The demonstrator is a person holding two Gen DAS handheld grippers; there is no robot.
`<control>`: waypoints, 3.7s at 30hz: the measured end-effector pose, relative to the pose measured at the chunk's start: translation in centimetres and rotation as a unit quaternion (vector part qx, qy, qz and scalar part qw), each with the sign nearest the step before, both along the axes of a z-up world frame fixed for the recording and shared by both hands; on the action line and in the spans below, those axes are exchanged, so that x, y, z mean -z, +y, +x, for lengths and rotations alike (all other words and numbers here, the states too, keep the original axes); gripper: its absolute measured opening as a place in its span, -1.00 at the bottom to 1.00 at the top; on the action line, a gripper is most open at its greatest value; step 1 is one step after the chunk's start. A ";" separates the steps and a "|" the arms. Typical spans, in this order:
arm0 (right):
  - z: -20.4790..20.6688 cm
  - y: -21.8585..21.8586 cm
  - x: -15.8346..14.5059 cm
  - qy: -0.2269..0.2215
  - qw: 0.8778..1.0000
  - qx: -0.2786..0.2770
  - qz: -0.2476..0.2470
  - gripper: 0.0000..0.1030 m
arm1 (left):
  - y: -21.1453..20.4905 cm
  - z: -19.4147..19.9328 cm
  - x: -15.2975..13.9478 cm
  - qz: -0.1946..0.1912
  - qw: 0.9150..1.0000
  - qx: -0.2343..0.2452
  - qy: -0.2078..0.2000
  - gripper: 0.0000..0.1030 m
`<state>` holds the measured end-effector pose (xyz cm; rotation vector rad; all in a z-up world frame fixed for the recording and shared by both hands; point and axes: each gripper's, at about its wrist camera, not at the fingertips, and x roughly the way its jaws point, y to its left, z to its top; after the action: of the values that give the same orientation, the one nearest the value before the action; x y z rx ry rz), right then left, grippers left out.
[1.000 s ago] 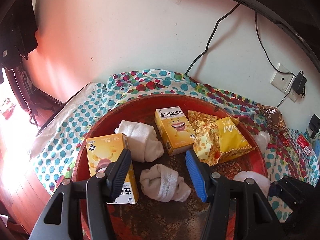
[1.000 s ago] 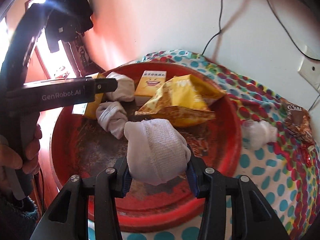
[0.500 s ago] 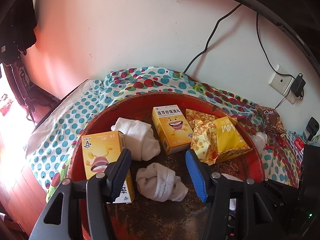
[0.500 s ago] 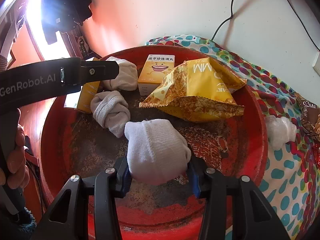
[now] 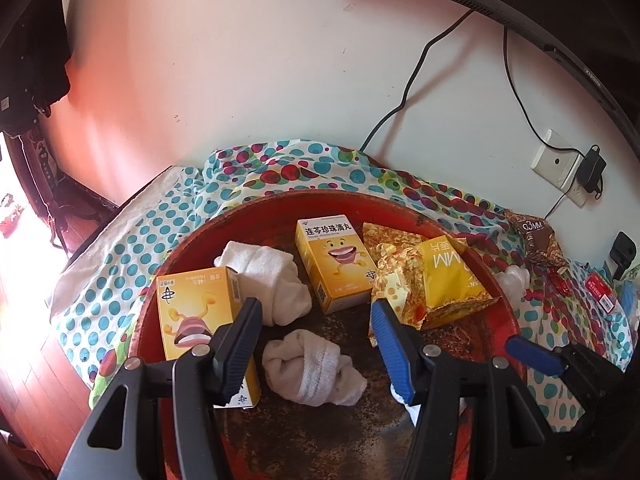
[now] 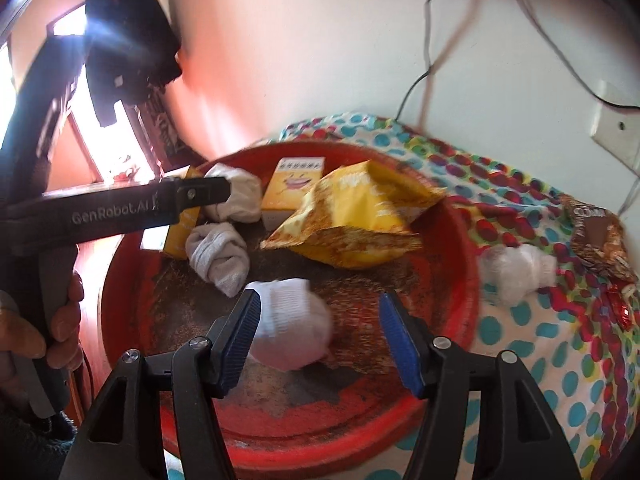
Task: Organize objects
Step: 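Carry the white sock into the red tray and open the right tool, then move the right tool to the red chocolate bar and grasp it, then grasp the clear plastic bag with the left tool while the right tool holds the chocolate bar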
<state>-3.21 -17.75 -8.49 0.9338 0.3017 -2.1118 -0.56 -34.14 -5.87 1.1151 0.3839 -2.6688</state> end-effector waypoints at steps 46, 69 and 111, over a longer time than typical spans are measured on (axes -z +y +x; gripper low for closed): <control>-19.2 20.7 5.4 -0.007 0.971 0.223 0.083 -0.52 | 11.4 -0.9 0.7 -0.113 0.982 0.146 0.039 0.14; -14.8 24.5 5.3 -0.026 0.968 0.245 0.057 -0.48 | 21.1 -7.8 -0.2 -0.045 0.946 0.321 -0.004 0.23; -14.7 24.0 5.3 -0.020 0.968 0.241 0.068 -0.41 | 26.3 -6.7 4.2 -0.038 0.968 0.235 -0.075 -0.43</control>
<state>-17.96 6.26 -13.81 1.2263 0.2146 -2.5322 -7.29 -7.89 -10.04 1.5329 -0.0184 -2.9260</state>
